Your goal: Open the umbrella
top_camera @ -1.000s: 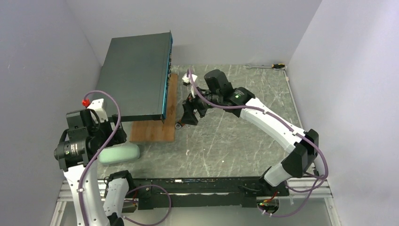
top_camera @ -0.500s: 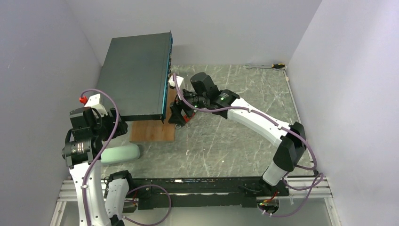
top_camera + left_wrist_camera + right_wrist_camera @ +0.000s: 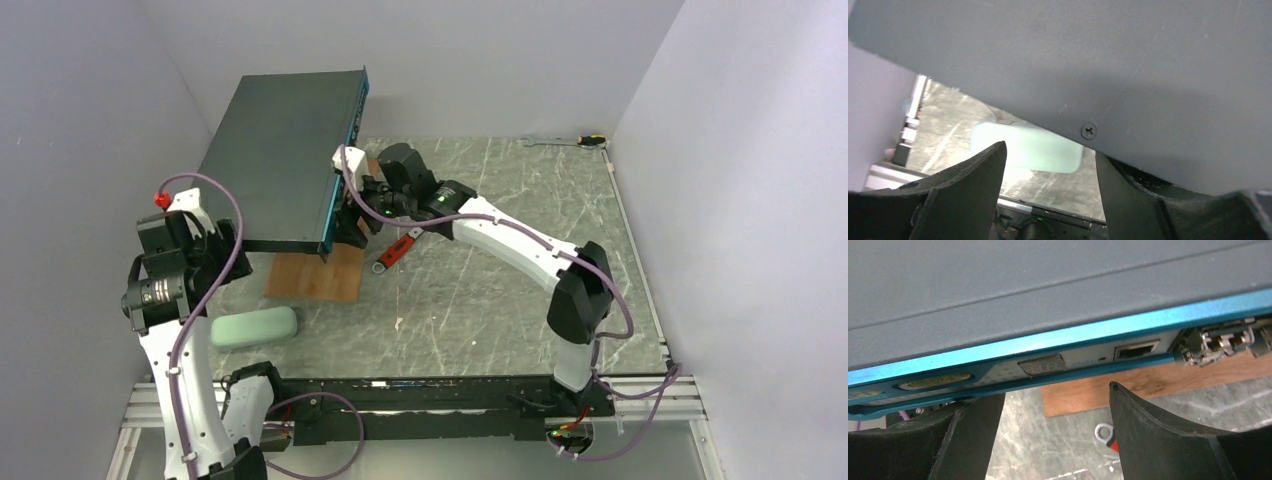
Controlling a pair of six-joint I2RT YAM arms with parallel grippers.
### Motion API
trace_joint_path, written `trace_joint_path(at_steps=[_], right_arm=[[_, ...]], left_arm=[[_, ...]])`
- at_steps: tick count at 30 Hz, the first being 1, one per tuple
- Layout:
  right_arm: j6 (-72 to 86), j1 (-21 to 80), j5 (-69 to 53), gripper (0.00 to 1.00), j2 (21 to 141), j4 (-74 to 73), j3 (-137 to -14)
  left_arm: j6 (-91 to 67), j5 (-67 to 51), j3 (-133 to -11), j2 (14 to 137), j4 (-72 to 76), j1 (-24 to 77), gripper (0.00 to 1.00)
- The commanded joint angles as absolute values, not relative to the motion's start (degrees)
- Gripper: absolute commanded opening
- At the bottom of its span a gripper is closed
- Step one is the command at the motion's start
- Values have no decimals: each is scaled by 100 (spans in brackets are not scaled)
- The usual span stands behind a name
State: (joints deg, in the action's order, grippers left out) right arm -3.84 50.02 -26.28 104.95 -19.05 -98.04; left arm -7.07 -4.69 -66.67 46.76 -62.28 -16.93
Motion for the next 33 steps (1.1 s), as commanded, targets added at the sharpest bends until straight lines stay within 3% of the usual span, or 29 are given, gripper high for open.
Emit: trace_joint_path(at_steps=[1, 10, 14, 16, 22, 28, 33], right_arm=[[-296, 5259, -2437, 78, 10754, -1088, -10350], [113, 5358, -2066, 78, 11874, -777, -11577], [229, 5354, -1864, 79, 12182, -643, -11954], [210, 5329, -1893, 79, 12146, -680, -11948], [-178, 5237, -2199, 84, 11031, -727, -10404], [-90, 5017, -2386, 87, 9745, -1154, -9120], [744, 4423, -2674, 87, 9019, -1416, -8248]], left_arm=[[-996, -361, -7080, 5326, -3444, -1802, 71], [-872, -358, -7784, 6164, -3067, -2407, 72], [-723, -306, -8003, 6334, -3218, -2562, 77], [-601, -419, -8256, 6426, -3665, -2635, 85], [-108, -436, -8786, 6199, -5153, -2654, 98], [434, -151, -9061, 5531, -5944, -2654, 100], [1428, -1749, -9661, 5161, -5769, -2648, 100]])
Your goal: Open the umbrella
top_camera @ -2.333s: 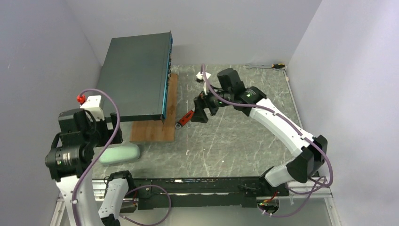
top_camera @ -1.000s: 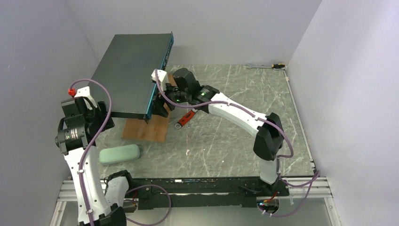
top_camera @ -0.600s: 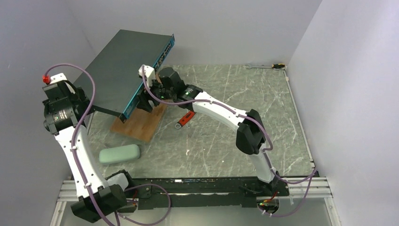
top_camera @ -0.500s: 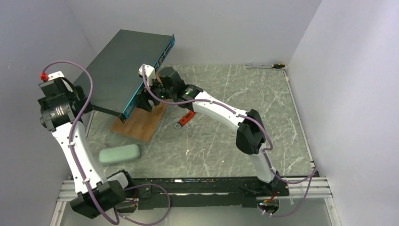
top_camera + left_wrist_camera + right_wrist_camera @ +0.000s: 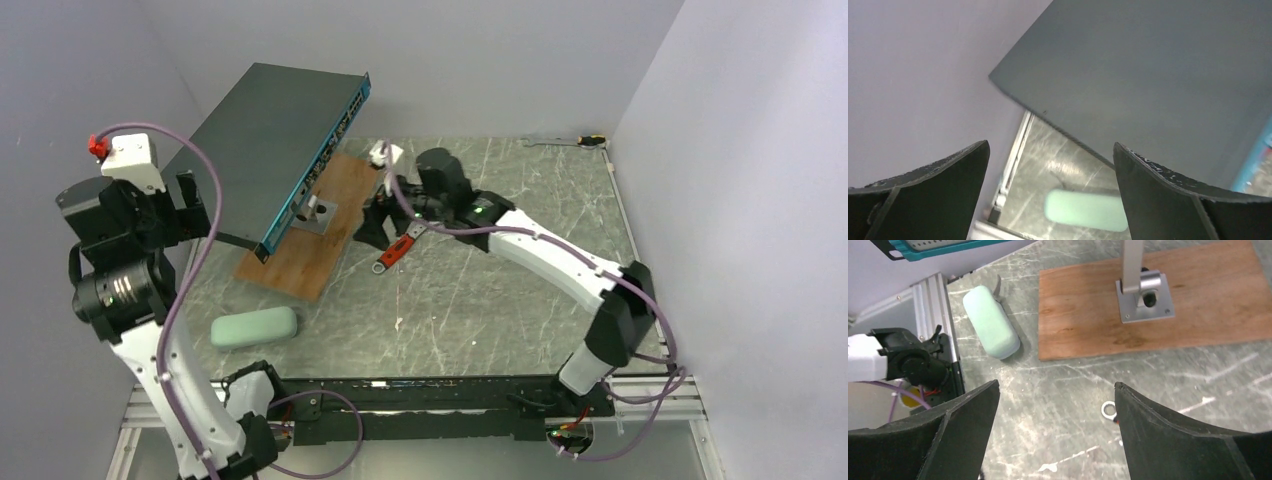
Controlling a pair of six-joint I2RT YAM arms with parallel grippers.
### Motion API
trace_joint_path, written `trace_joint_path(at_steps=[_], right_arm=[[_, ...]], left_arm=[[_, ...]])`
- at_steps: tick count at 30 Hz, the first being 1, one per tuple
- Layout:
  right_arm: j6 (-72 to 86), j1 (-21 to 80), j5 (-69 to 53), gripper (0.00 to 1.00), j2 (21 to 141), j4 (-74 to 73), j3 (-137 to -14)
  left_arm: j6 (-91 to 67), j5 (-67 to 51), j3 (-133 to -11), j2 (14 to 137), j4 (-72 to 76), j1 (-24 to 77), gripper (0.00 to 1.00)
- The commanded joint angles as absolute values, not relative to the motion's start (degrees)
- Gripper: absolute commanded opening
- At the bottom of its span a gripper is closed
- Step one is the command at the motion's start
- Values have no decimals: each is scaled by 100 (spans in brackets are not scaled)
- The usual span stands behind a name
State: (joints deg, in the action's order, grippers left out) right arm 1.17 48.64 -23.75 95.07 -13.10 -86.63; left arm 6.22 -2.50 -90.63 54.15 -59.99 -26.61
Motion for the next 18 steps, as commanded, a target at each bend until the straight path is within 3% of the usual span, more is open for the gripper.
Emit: trace_joint_path(at_steps=[1, 2, 4, 8, 12, 18], right_arm=[[905, 4254, -2726, 87, 8932, -1461, -8116], [1043, 4023, -2731, 87, 8856, -1477, -7930], [1299, 3674, -2757, 87, 8679, -1444, -7633], [1632, 3148, -2829, 87, 8515, -1510, -7316], [1900, 2861, -2725, 87, 8408, -1444, -7112], [2379, 2390, -2305, 79, 8775, -1481, -7172]], left_arm=[[1576, -2380, -9889, 5259, -5812, -2651, 100], [1780, -3201, -10153, 5408, -5935, -2621, 100], [2052, -3634, -10597, 5793, -6159, -2303, 100], [2821, -1914, -11333, 6589, -6447, 291, 100], [3384, -842, -11987, 7526, -6775, 2170, 100], [5213, 1306, -9686, 7434, -5712, 5106, 97]])
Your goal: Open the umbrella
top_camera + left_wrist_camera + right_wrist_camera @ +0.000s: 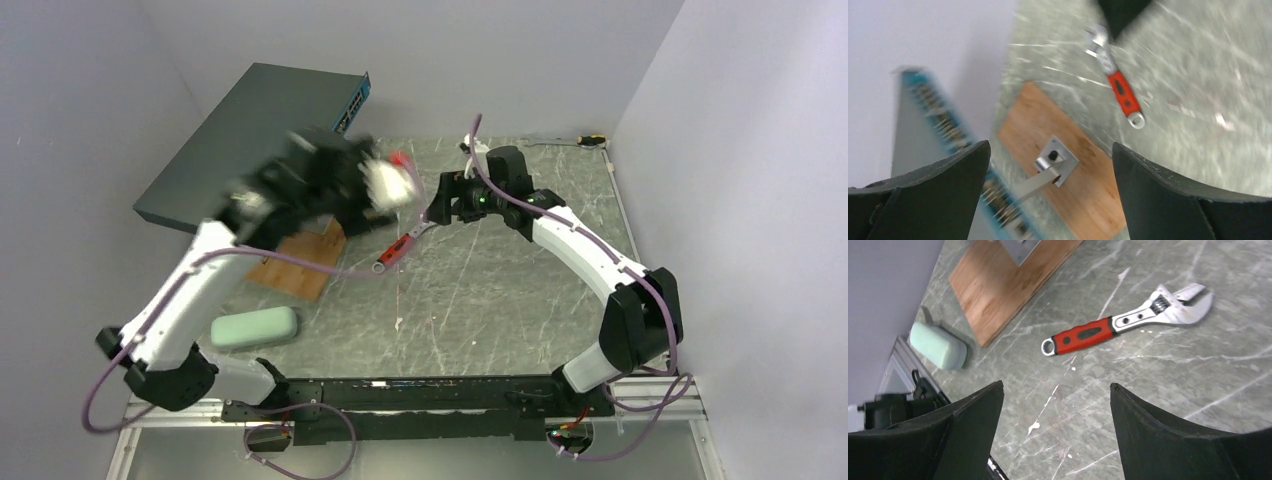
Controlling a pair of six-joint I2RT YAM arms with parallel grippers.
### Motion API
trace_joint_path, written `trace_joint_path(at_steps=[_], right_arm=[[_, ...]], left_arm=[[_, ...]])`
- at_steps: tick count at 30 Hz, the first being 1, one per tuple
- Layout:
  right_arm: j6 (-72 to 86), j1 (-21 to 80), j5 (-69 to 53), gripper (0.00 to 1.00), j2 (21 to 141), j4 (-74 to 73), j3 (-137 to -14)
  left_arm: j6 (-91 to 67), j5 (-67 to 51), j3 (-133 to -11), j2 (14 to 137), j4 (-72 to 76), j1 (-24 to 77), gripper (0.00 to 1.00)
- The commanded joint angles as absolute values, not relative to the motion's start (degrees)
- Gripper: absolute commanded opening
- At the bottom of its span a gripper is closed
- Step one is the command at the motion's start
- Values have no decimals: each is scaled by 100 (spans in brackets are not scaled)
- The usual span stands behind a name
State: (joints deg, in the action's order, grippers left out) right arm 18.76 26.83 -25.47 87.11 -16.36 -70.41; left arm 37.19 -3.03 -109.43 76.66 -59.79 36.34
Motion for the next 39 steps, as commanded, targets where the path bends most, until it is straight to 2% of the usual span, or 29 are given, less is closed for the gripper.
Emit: trace_joint_path(at_steps=[1, 5, 9, 12, 16, 20, 24, 28, 39], right_arm=[[2455, 2330, -2334, 77, 8942, -1485, -7288], [2745, 2312, -2556, 68, 9714, -1207, -7876], [3319, 2379, -2645, 59, 10608, -838, -8455], [3598, 2460, -2498, 54, 11224, -531, -8841], [3859, 2726, -1901, 52, 11995, -457, -9434], [4204, 2988, -1125, 49, 13124, -1561, -10921], [4538, 3082, -1039, 41, 13675, -1316, -11302], [4542, 3226, -905, 27, 14012, -1207, -11538], [4834, 3400, -1439, 23, 14575, -556, -11428]], left_arm=[[5367, 1482, -9241, 7405, -5584, 5428, 93], [5255, 1767, -7982, 7517, -5376, 6129, 81], [4913, 2029, -7072, 7819, -5292, 6159, 66], [4978, 2202, -6281, 7798, -4727, 6040, 61], [4886, 1943, -5747, 7995, -4397, 5504, 54], [5193, 2242, -5230, 8261, -3699, 5267, 49], [4563, 2477, -5184, 8726, -3311, 5175, 35], [4326, 2692, -4747, 8949, -2839, 5125, 33], [4713, 2999, -4251, 9556, -1823, 4258, 30]])
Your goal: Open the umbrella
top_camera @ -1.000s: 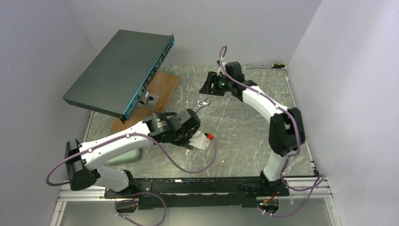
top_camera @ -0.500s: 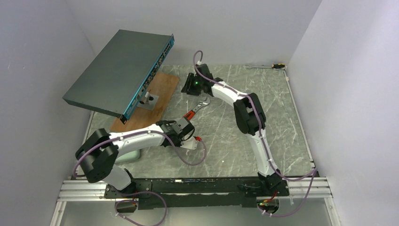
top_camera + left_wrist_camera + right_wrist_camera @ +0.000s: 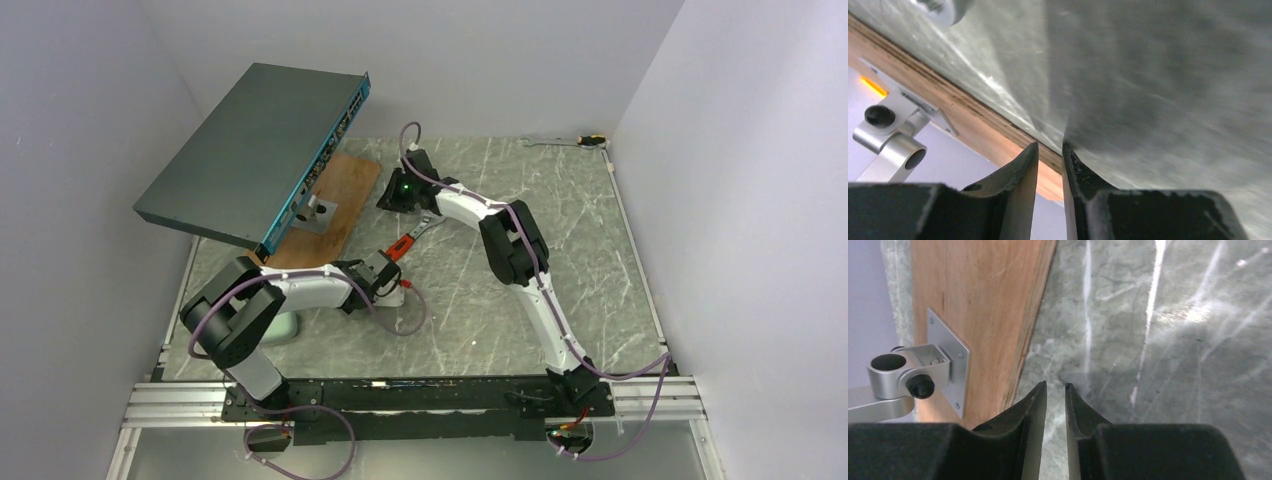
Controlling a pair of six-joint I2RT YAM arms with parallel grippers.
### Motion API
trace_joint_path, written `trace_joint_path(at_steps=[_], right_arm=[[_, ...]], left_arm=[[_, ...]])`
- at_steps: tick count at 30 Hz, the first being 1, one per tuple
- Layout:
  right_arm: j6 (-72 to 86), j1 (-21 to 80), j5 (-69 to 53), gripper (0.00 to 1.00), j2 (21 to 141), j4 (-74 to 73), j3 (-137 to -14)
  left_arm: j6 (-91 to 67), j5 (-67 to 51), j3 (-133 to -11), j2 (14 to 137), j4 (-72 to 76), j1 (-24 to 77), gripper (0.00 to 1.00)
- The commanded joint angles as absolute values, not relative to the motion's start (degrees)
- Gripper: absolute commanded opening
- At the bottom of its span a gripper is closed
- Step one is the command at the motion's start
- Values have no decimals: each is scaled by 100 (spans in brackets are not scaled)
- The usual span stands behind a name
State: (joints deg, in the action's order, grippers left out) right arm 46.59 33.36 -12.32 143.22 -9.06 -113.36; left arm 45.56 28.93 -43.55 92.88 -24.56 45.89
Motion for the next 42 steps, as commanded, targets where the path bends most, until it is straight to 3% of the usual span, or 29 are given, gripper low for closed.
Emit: trace_joint_path(at_steps=[1, 20, 30, 42], right_arm=[[4841, 3401, -1521, 22, 14636, -491, -11454], [5467, 3710, -1891, 16, 15618, 191, -12479], [5662, 3958, -2032, 15, 15716, 419, -12422], [5715, 4034, -1825, 16, 16142, 650, -13050]], left_arm=[[4784, 3058, -4214, 9607, -1737, 4136, 29], [6601, 3857, -3275, 9360, -236, 1825, 24], [7740, 4150, -2632, 9333, 981, 1294, 24], [8353, 4313, -2969, 9826, 1612, 166, 23]])
